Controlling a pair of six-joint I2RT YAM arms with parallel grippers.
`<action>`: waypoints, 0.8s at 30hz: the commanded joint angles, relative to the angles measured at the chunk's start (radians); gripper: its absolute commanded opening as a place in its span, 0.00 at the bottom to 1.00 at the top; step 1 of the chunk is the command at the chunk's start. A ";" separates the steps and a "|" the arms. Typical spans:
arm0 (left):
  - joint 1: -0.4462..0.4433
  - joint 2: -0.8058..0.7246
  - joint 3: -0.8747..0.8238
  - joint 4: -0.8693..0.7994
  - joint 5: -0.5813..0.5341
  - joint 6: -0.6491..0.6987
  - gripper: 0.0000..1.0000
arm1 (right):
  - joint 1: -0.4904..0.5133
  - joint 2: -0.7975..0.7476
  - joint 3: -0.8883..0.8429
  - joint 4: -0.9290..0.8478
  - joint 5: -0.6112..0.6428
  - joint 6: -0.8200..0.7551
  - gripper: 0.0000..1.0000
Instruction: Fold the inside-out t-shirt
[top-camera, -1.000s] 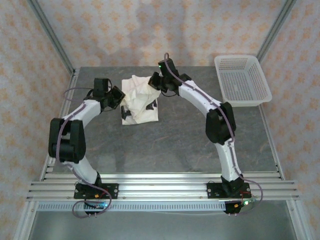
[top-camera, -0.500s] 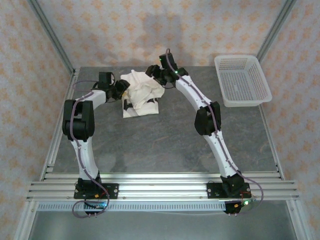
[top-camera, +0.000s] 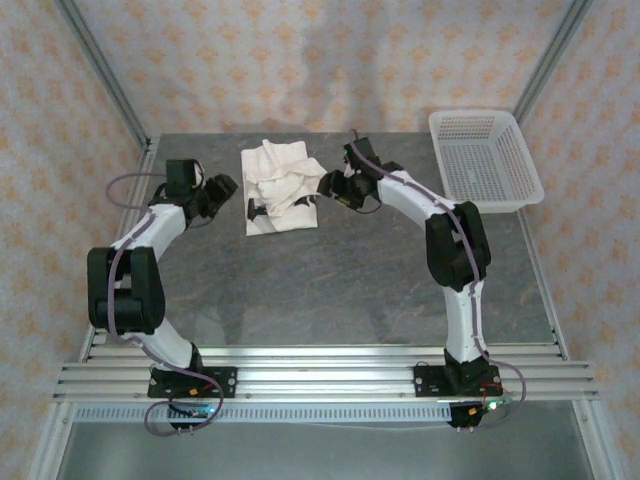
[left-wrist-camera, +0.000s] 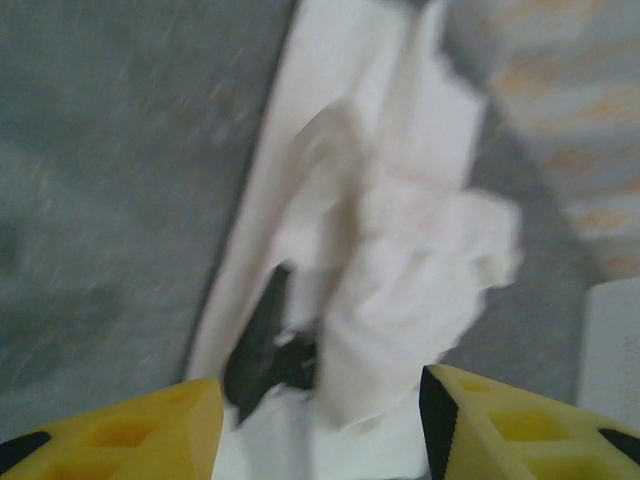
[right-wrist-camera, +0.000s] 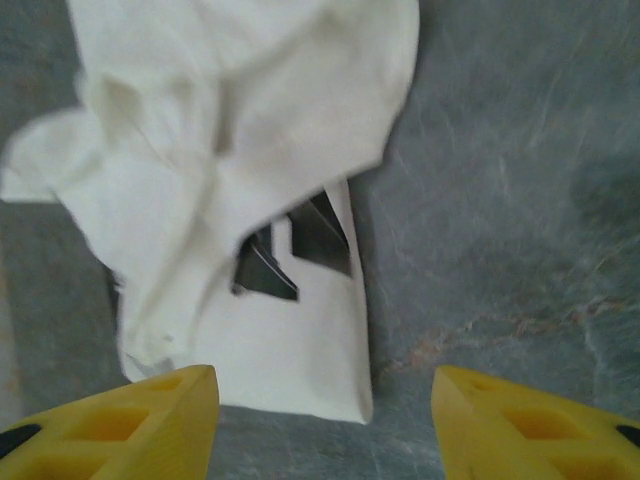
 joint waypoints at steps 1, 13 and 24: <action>-0.020 0.072 -0.015 -0.062 -0.008 0.044 0.53 | 0.036 0.052 -0.005 0.074 -0.021 -0.014 0.57; -0.112 0.223 -0.010 0.093 0.068 -0.059 0.22 | 0.090 0.176 0.111 0.028 0.018 0.018 0.17; -0.175 -0.140 -0.481 0.104 0.072 -0.047 0.10 | 0.164 -0.223 -0.488 0.163 0.062 0.068 0.00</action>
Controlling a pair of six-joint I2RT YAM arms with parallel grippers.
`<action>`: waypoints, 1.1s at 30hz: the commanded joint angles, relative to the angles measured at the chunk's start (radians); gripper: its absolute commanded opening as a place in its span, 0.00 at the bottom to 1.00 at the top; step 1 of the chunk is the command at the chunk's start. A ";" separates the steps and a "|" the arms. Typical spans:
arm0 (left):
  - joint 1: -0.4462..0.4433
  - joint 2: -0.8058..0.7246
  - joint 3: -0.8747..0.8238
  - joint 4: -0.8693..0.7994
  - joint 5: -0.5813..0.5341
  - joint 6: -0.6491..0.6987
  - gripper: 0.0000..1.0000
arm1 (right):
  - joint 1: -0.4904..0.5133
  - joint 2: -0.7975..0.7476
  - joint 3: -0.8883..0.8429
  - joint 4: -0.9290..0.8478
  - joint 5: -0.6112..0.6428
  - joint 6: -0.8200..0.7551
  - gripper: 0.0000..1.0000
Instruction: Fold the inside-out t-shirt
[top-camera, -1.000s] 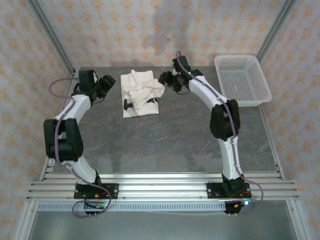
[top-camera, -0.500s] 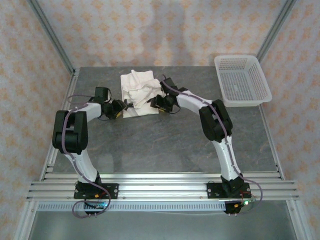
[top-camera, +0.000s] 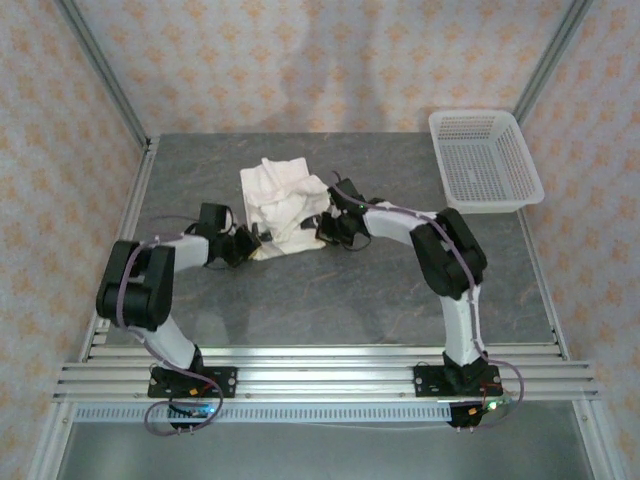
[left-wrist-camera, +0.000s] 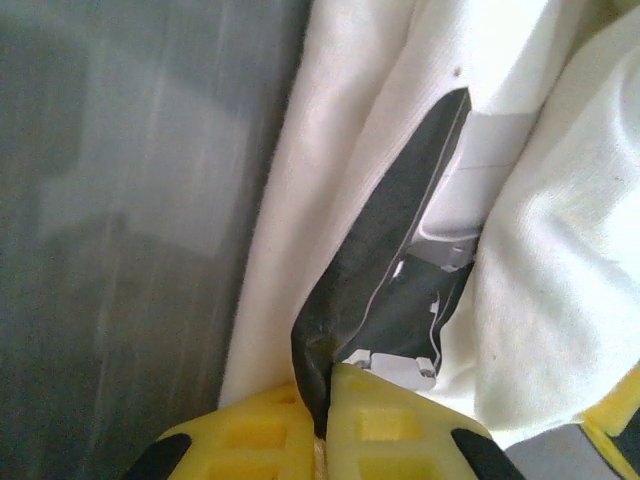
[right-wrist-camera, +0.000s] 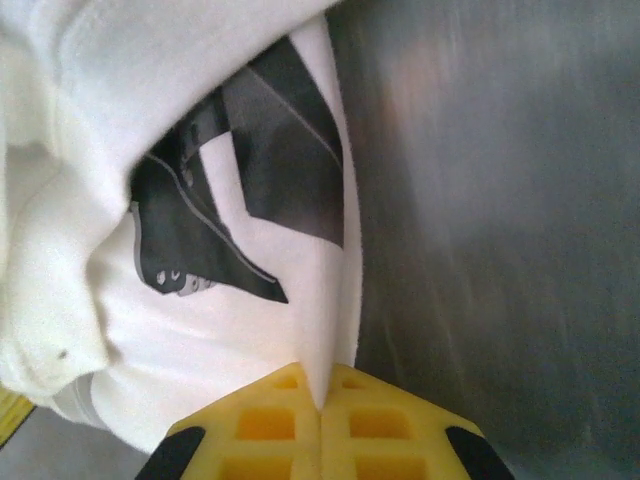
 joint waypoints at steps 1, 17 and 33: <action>-0.028 -0.141 -0.132 -0.070 -0.040 0.006 0.11 | 0.046 -0.153 -0.157 -0.002 0.076 0.021 0.00; -0.231 -0.600 -0.141 -0.336 -0.168 -0.132 0.50 | -0.097 -0.235 -0.143 -0.030 0.133 0.035 0.38; -0.267 -0.192 0.000 -0.047 -0.153 -0.137 0.52 | -0.142 0.036 0.061 0.080 -0.024 -0.031 0.31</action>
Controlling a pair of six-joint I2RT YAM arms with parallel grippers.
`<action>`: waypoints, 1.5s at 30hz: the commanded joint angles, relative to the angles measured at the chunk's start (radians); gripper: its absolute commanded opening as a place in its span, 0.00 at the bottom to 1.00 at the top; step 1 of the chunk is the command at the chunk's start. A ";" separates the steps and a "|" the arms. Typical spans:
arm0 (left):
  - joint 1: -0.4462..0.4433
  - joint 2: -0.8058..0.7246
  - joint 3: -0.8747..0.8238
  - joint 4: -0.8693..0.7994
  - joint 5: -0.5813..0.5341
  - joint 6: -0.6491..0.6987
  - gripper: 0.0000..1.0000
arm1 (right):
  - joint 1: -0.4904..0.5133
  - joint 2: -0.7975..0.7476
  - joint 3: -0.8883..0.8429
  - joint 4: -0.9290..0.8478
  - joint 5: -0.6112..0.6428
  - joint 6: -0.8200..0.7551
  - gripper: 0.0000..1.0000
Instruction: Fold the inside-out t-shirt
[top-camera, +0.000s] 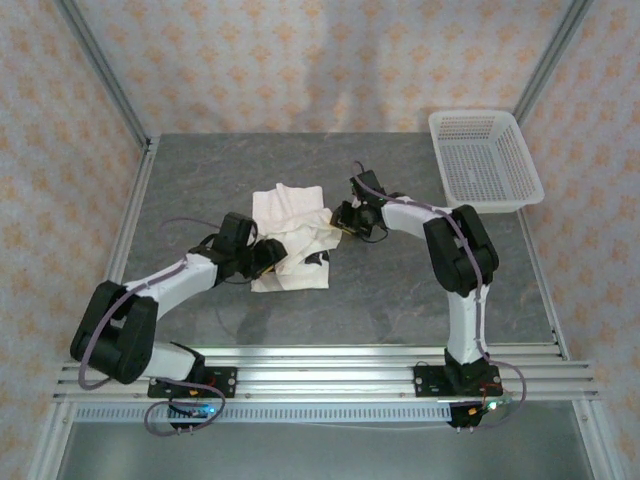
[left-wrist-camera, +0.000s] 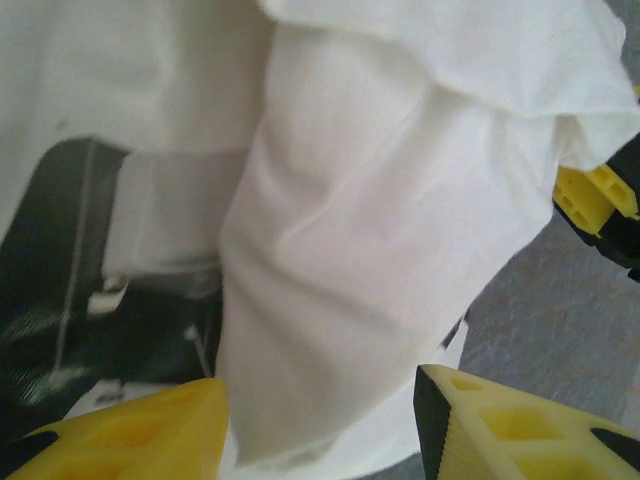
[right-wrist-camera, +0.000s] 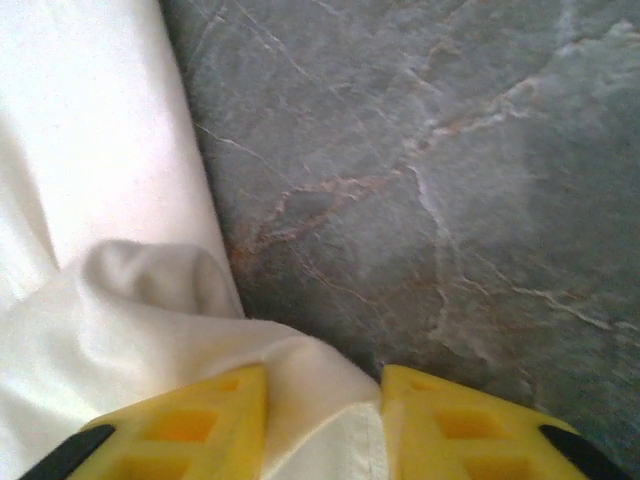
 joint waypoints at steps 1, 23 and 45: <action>-0.008 0.038 0.014 0.087 -0.011 -0.030 0.51 | -0.001 0.000 0.024 0.034 -0.035 0.002 0.29; 0.084 0.041 0.178 -0.031 -0.092 -0.113 0.00 | 0.002 -0.092 0.105 0.002 -0.079 0.194 0.00; 0.364 0.649 0.762 0.080 0.083 -0.122 0.45 | -0.027 0.286 0.866 -0.425 0.037 0.078 0.40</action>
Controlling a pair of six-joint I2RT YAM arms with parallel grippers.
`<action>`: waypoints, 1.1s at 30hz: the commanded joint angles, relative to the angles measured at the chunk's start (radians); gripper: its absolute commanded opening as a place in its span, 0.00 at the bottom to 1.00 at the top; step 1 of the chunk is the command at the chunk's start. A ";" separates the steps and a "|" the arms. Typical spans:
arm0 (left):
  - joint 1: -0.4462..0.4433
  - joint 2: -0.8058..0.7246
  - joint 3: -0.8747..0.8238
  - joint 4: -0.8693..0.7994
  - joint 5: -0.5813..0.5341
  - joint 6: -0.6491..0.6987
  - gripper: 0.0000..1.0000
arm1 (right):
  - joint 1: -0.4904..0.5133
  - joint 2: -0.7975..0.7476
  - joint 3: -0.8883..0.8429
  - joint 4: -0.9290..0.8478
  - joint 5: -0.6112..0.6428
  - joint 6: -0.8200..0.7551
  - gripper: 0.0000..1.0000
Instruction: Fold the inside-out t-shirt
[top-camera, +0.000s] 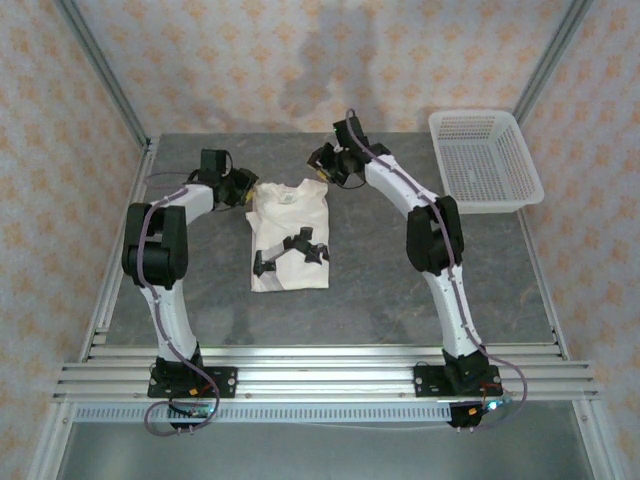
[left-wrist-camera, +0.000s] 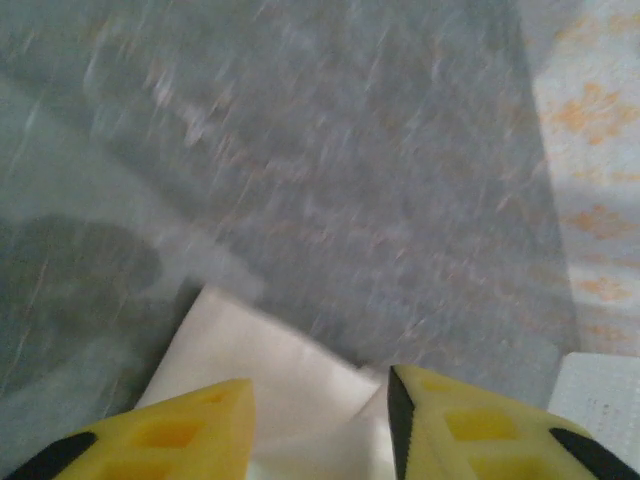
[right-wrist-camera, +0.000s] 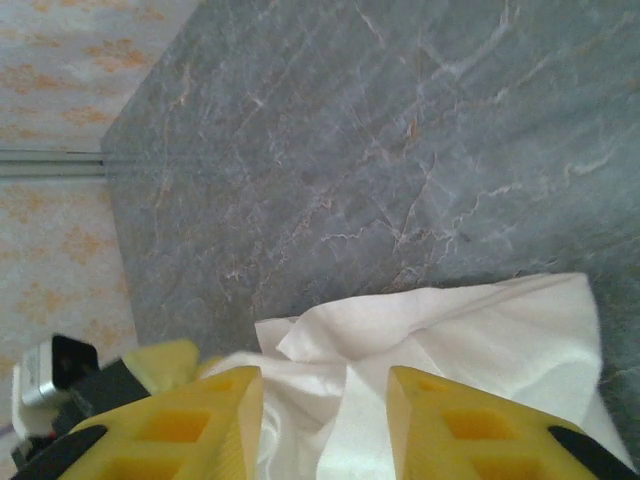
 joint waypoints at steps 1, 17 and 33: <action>0.032 0.011 0.068 0.014 0.056 0.010 0.46 | -0.014 -0.078 -0.002 -0.150 0.094 -0.148 0.40; 0.005 -0.103 -0.030 -0.298 -0.027 0.526 0.63 | -0.008 -0.054 -0.282 0.071 -0.029 -0.395 0.54; -0.028 0.116 0.180 -0.300 -0.002 0.545 0.63 | 0.017 0.196 0.078 -0.045 -0.054 -0.383 0.54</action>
